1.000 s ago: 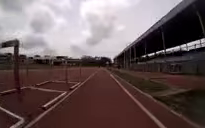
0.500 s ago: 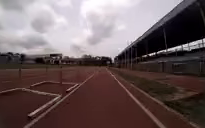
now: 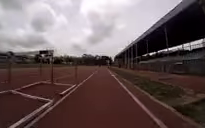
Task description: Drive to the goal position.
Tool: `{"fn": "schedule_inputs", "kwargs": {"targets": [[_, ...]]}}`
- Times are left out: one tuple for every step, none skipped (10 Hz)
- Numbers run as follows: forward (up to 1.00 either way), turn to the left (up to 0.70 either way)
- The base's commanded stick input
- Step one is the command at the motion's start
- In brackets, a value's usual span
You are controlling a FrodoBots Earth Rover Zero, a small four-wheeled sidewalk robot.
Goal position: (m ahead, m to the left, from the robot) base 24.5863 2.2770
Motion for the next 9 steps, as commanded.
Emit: {"fn": "schedule_inputs", "kwargs": {"targets": [[0.37,0.00],[0.25,0.00],[0.14,0.00],[0.02,0.00],[0.00,0.00],[0.00,0.00],[0.00,0.00],[0.00,0.00],[0.00,0.00]]}}
